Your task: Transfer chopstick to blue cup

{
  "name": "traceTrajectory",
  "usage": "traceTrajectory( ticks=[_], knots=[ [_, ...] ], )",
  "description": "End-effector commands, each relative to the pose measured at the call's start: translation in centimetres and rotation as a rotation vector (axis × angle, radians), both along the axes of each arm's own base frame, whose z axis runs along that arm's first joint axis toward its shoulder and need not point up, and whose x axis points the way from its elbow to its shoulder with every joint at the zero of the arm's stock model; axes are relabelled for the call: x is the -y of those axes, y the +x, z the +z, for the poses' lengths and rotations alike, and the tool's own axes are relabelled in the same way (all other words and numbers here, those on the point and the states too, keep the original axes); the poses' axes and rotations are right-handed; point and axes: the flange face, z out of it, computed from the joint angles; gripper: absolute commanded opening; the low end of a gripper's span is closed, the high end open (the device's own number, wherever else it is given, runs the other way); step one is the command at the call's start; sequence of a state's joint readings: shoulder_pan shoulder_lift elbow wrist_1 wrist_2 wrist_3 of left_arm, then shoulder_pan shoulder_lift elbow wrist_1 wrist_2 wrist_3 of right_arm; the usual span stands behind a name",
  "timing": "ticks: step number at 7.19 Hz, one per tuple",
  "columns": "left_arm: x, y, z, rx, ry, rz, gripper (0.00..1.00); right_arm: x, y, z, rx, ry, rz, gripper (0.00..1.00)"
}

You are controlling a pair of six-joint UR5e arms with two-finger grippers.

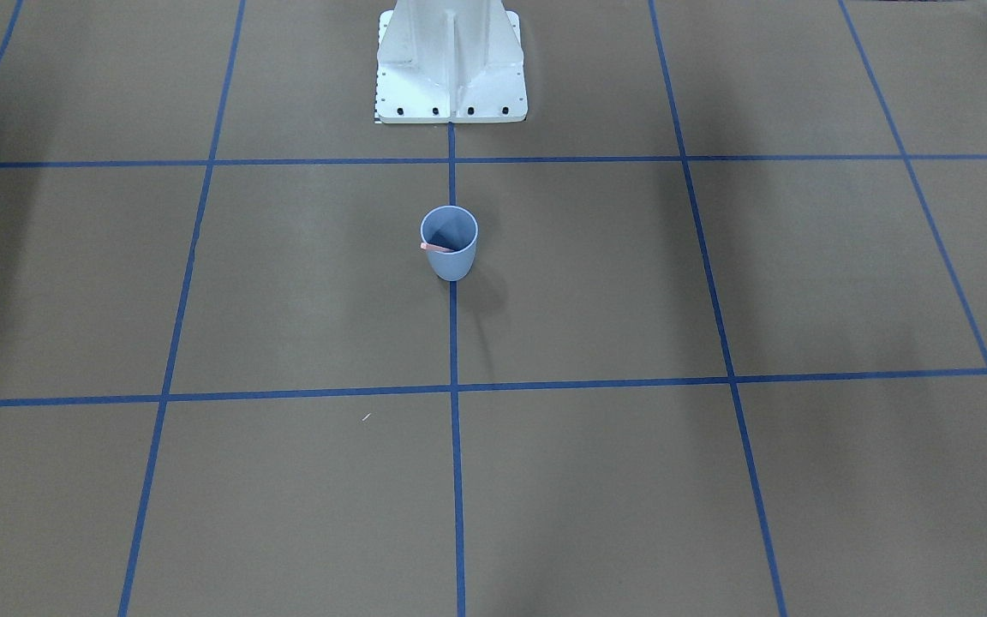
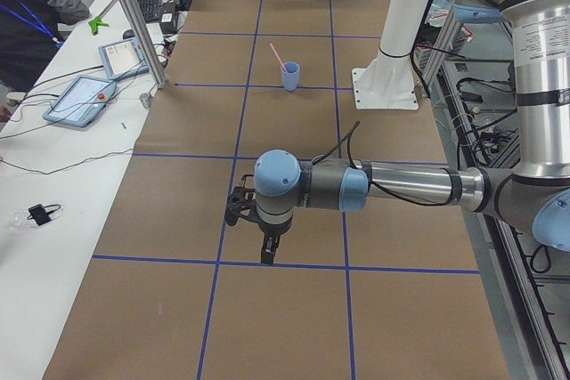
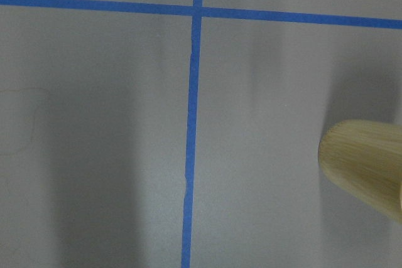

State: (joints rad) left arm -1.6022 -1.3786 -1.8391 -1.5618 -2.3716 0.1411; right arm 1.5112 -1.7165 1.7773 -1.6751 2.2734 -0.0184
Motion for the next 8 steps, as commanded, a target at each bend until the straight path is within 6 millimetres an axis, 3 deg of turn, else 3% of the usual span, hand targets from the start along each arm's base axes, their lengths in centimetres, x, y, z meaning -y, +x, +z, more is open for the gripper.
traceTrajectory(
  ticks=[1,8],
  knots=[
    [-0.06,-0.03,0.04,0.000,-0.001,-0.001,0.99,0.01,-0.01,-0.03,0.000,0.001,0.000,1.00],
    [0.04,0.02,-0.24,0.002,0.005,0.001,0.99,0.24,-0.13,-0.40,0.014,0.008,-0.001,1.00]
  ],
)
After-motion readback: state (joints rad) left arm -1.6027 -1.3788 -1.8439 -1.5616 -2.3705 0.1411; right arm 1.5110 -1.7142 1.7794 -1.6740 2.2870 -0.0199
